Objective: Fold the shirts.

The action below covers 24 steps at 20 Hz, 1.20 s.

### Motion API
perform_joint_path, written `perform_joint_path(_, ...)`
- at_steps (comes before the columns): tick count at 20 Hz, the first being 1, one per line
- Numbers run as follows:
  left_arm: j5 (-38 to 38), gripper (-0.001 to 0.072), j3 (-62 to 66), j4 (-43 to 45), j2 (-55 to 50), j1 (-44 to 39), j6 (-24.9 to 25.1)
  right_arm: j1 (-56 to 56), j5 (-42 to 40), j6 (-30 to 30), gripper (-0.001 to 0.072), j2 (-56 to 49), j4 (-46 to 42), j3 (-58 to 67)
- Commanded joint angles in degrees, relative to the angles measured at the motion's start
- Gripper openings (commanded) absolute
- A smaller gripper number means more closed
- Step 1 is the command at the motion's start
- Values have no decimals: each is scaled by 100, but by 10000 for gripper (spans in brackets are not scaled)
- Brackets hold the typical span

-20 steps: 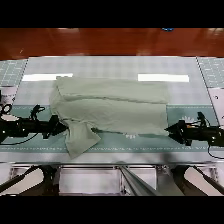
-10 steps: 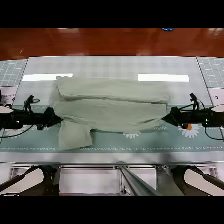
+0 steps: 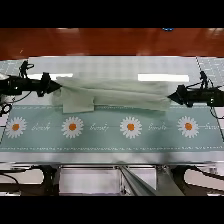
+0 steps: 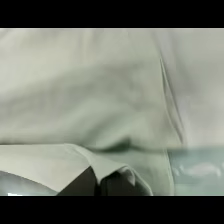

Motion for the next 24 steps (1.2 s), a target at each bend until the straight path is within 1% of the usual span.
perform_joint_path(1,-39,17,1370,-101,-1088,-326,-374,7,22,-192,18,-754,522,807)
perform_joint_path(4,-57,16,2129,-101,-1768,-439,-778,7,33,-286,19,-1202,800,1290)
perform_joint_path(7,-59,17,2476,-103,-2118,-461,-800,9,33,-284,18,-1528,804,1569)
perform_joint_path(14,-55,19,2498,-101,-2218,-461,-745,83,-59,-400,24,-1991,874,1648)
perform_joint_path(15,-61,157,2498,-103,-2218,-461,-754,144,-131,-407,169,-1991,883,1648)
perform_joint_path(16,-205,476,2511,-103,-2205,-457,-756,216,-138,-411,422,-1991,883,1674)
perform_joint_path(17,-407,508,2579,-101,-2192,-409,-774,227,33,-402,416,-1989,835,1797)
perform_joint_path(18,-678,508,2719,-96,-2155,-310,-774,168,341,-341,416,-1969,743,1989)
perform_joint_path(19,-841,508,2817,-42,-2028,-177,-774,35,728,-122,416,-1904,538,2251)
perform_joint_path(20,-855,508,2817,74,-1779,-26,-772,-127,1069,33,416,-1770,286,2457)
perform_joint_path(22,-782,508,2802,713,-1145,179,-754,-546,1314,208,417,-1207,-280,2544)
perform_joint_path(23,-614,508,2675,1150,-713,223,-741,-754,1292,330,418,-855,-702,2481)
perform_joint_path(24,-308,508,2371,1497,-197,219,-623,-935,1204,422,419,-538,-1019,2328)
